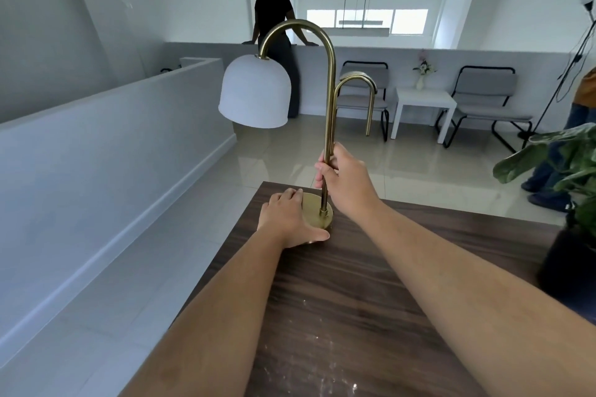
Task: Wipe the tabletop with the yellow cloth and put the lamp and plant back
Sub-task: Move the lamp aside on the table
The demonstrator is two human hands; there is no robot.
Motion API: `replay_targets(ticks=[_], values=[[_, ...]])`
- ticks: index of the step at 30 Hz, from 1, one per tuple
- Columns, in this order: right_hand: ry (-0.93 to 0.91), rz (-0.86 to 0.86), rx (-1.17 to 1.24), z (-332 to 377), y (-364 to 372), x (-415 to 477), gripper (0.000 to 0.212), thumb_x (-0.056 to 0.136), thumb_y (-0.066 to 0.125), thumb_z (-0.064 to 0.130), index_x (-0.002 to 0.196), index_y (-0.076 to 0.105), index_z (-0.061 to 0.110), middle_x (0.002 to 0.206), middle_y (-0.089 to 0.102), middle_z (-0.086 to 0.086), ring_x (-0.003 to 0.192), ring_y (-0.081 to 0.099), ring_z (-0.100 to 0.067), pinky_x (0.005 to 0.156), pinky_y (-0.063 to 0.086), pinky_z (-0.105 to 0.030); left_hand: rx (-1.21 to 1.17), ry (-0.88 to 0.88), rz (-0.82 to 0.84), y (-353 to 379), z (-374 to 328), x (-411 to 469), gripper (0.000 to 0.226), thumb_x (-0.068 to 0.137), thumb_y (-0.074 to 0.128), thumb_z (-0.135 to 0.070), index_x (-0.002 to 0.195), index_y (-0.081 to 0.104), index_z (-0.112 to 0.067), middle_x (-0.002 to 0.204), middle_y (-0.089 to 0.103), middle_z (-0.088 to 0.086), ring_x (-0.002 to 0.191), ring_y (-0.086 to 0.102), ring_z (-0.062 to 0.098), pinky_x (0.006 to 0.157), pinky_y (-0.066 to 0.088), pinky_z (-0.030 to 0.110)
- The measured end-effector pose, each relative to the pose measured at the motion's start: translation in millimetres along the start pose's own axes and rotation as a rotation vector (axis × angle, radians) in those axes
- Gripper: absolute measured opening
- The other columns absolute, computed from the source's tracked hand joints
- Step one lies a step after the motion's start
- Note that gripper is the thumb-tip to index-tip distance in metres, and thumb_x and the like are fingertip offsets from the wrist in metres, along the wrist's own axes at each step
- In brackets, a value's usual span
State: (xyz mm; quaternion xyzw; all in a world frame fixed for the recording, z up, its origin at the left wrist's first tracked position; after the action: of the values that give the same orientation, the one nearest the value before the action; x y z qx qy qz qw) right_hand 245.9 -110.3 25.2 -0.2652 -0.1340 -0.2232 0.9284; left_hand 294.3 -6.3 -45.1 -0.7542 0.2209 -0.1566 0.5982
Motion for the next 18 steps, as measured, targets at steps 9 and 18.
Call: replay_targets(ticks=[9,18], values=[[0.131,0.167,-0.035,0.4,-5.2,-9.9,0.015,0.095,0.050,0.017,0.109,0.054,0.020,0.104,0.066,-0.002,0.094,0.063,-0.019,0.079,0.050,-0.026,-0.203,-0.027,0.092,-0.5,-1.1,-12.9,0.107,0.075,0.060,-0.066,0.152,0.007,-0.013,0.162,0.002,0.005,0.149,-0.006,0.025,0.121,0.007,0.050],[0.106,0.185,-0.154,17.1,-101.6,-71.2,0.038,0.092,0.057,0.022,0.129,0.053,0.028,0.137,0.054,0.003,0.129,0.047,-0.013,0.104,0.034,-0.029,-0.374,-0.008,-0.099,-35.1,-45.7,-82.1,0.079,0.074,0.072,-0.051,0.138,0.044,-0.015,0.142,0.047,0.002,0.130,0.044,0.021,0.111,0.036,0.037]])
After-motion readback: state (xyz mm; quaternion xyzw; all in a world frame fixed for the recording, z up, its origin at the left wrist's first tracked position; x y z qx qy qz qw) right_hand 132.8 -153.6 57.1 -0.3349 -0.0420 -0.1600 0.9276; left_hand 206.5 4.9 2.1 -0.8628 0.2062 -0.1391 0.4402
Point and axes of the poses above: each hand's wrist, its own x-axis towards the middle knuckle, its own y-axis out of the palm, z = x × y, the point moved 5 cm from there along x, towards the middle knuckle
